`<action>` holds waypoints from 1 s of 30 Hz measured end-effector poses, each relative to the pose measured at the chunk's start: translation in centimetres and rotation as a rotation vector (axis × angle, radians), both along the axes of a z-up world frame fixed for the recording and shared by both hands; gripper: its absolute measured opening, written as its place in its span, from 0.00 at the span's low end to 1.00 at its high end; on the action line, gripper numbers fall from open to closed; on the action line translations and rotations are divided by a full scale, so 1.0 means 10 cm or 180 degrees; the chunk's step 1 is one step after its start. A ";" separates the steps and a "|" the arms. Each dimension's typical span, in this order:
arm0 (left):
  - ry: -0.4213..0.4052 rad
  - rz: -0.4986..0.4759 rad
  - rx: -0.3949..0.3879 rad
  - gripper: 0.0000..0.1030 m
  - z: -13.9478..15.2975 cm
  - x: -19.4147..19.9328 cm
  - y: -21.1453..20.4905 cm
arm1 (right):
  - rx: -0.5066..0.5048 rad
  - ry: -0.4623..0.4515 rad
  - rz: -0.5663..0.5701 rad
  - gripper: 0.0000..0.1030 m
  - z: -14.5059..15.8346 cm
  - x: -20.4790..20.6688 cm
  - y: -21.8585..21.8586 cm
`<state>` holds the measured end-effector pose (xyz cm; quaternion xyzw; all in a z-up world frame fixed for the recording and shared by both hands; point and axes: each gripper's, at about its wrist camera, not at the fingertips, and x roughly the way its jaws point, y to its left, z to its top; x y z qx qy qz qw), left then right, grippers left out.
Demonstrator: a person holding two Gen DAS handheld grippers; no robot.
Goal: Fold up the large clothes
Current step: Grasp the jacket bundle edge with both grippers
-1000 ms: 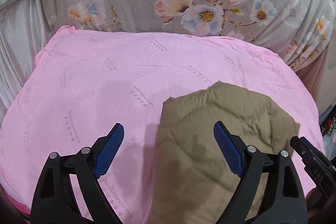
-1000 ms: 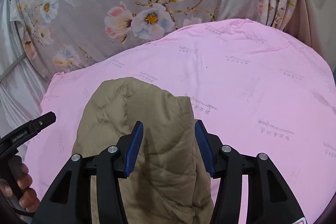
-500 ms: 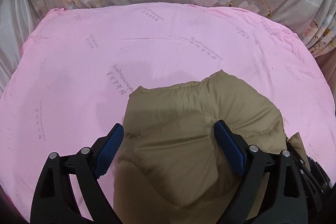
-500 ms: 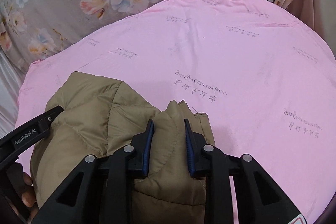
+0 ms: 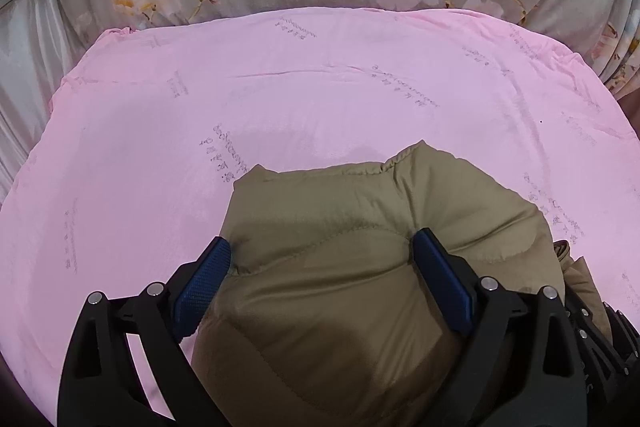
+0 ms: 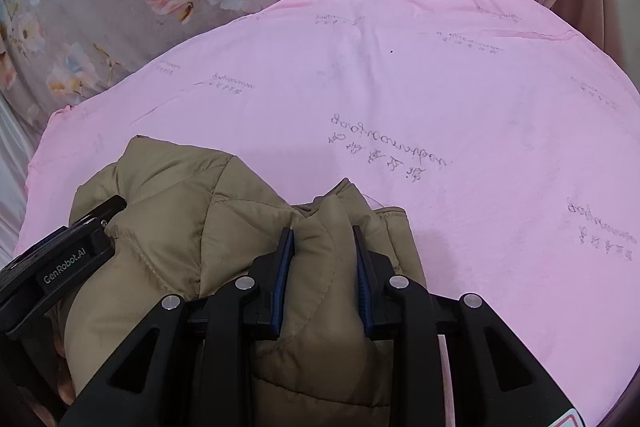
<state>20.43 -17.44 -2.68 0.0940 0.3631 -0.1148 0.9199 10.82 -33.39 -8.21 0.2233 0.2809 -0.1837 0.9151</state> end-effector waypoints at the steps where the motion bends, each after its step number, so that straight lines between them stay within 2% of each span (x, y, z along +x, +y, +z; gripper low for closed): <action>1: -0.0029 0.0006 0.0016 0.88 -0.01 -0.01 -0.01 | -0.0001 -0.0001 0.0000 0.26 0.00 0.00 0.00; 21: -0.0323 0.0104 0.0196 0.88 -0.09 -0.06 -0.10 | -0.0067 -0.0041 -0.0054 0.26 -0.03 0.02 -0.01; 25: -0.0315 0.0094 0.0168 0.88 -0.10 -0.06 -0.07 | -0.0049 -0.0062 -0.0045 0.26 -0.03 0.02 -0.01; 30: -0.0194 0.0042 0.0017 0.89 -0.04 -0.06 0.03 | 0.0047 -0.0132 0.0038 0.27 0.00 -0.05 -0.09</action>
